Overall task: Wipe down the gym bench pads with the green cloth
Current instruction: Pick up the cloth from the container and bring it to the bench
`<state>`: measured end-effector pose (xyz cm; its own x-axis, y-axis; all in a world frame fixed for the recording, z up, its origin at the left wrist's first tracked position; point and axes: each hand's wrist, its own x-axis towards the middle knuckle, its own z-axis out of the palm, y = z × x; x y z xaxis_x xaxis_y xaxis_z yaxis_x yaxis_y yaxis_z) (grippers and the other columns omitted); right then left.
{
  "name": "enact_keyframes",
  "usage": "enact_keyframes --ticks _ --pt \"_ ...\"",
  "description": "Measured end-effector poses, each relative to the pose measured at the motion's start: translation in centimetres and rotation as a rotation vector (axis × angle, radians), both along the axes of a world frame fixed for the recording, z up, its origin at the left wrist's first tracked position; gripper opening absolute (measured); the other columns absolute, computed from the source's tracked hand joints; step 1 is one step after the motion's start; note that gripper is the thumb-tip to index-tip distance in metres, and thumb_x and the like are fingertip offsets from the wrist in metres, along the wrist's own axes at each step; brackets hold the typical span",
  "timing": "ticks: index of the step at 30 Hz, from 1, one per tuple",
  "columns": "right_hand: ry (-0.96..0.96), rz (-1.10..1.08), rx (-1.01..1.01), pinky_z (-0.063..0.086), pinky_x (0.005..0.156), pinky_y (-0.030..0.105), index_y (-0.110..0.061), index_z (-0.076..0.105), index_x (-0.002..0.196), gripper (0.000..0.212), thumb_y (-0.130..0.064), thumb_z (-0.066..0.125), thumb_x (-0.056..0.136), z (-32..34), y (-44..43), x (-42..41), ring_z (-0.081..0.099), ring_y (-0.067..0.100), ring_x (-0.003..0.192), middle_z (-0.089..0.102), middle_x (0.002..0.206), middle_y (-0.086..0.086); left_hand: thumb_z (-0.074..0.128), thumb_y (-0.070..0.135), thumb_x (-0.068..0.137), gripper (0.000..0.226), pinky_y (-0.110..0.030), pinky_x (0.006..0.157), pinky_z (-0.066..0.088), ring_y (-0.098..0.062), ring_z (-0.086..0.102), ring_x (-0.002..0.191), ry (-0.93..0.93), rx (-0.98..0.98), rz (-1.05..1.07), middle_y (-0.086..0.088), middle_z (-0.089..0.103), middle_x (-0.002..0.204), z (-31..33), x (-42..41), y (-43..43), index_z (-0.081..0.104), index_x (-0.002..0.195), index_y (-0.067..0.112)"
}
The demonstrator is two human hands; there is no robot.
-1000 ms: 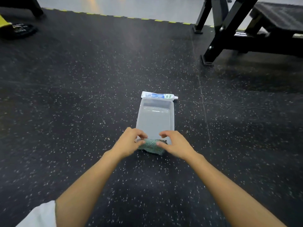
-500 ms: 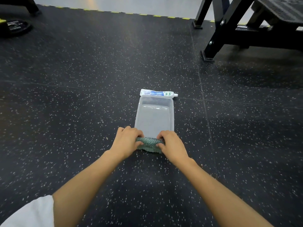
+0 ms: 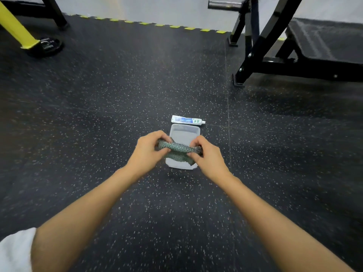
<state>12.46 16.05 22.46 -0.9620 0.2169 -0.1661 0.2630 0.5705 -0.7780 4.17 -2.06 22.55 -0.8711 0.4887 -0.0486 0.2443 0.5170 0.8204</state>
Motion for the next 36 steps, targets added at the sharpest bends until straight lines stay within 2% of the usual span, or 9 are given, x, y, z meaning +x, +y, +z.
enact_keyframes --ticks 5,9,12,15,18,23,28,32,36 --pt "0.004 0.03 0.005 0.04 0.058 0.032 -0.018 0.047 0.096 0.016 -0.013 0.062 0.092 15.8 0.1 1.4 0.053 0.017 0.063 0.067 0.085 0.004 0.072 0.001 0.081 0.026 -0.037 0.082 0.057 -0.022 0.067 0.089 -0.042 0.075 0.022 0.004 0.069 0.096 15.5 1.5 -0.2 0.066 0.091 0.024" --pt "0.038 0.06 -0.038 0.035 0.056 0.025 -0.02 0.048 0.094 0.018 -0.011 0.063 0.09 28.0 0.9 2.6 0.046 0.007 0.06 0.063 0.089 -0.004 0.074 -0.006 0.077 0.029 -0.021 0.078 0.055 -0.018 0.07 0.089 -0.107 0.174 0.02 -0.002 0.071 0.098 27.9 2.7 0.1 0.067 0.09 0.019" --pt "0.085 0.027 -0.113 0.04 0.063 0.026 -0.026 0.048 0.085 0.028 -0.006 0.067 0.084 36.8 1.5 4.0 0.048 0.004 0.063 0.059 0.083 -0.012 0.074 -0.012 0.074 0.037 -0.019 0.074 0.055 -0.012 0.069 0.088 -0.139 0.269 0.022 -0.002 0.07 0.099 36.6 4.0 0.6 0.066 0.088 0.021" --pt "0.17 -0.028 -0.212 0.04 0.063 0.025 -0.023 0.05 0.084 0.031 -0.001 0.071 0.08 44.2 2.1 6.1 0.051 0.007 0.067 0.061 0.083 -0.007 0.073 -0.014 0.073 0.04 -0.015 0.066 0.052 -0.002 0.067 0.081 -0.141 0.342 -0.032 -0.002 0.07 0.099 44.2 5.5 1.4 0.066 0.09 0.021" --pt "0.252 -0.098 -0.282 0.04 0.065 0.018 -0.019 0.051 0.087 0.031 0.004 0.071 0.079 50.2 2.7 8.7 0.053 0.0 0.069 0.06 0.086 -0.005 0.075 -0.012 0.074 0.038 -0.017 0.068 0.053 -0.006 0.068 0.084 -0.12 0.392 -0.107 -0.001 0.072 0.101 50.6 7.0 2.3 0.068 0.093 0.021" --pt "0.371 -0.186 -0.241 0.044 0.076 0.021 -0.02 0.054 0.091 0.031 0.004 0.07 0.081 57.3 4.2 13.3 0.058 0.002 0.084 0.061 0.094 -0.005 0.077 -0.004 0.077 0.032 -0.019 0.077 0.055 -0.007 0.069 0.085 -0.041 0.411 -0.274 0.0 0.073 0.099 57.8 9.3 4.6 0.07 0.096 0.021" --pt "0.412 -0.263 -0.153 0.052 0.085 0.04 -0.031 0.06 0.094 0.028 -0.01 0.071 0.081 61.6 7.7 18.4 0.064 0.015 0.092 0.066 0.101 -0.008 0.077 0.007 0.081 0.027 -0.016 0.079 0.052 -0.003 0.069 0.087 0.12 0.326 -0.44 0.006 0.074 0.1 61.4 11.5 9.1 0.072 0.099 0.027" --pt "0.439 -0.333 -0.025 0.049 0.096 0.034 -0.04 0.06 0.097 0.039 -0.005 0.07 0.083 63.8 11.0 22.0 0.06 0.009 0.109 0.062 0.113 -0.007 0.078 0.012 0.08 0.021 -0.014 0.085 0.048 -0.001 0.063 0.098 0.283 0.297 -0.514 0.01 0.066 0.109 63.1 13.4 14.0 0.074 0.099 0.019" --pt "0.441 -0.375 0.067 0.044 0.102 0.035 -0.045 0.062 0.098 0.036 -0.013 0.071 0.085 65.1 15.6 25.2 0.055 0.007 0.115 0.062 0.117 -0.011 0.074 0.014 0.084 0.014 -0.012 0.078 0.044 0.0 0.062 0.091 0.366 0.28 -0.579 0.01 0.068 0.097 64.4 16.1 19.7 0.072 0.097 0.018"
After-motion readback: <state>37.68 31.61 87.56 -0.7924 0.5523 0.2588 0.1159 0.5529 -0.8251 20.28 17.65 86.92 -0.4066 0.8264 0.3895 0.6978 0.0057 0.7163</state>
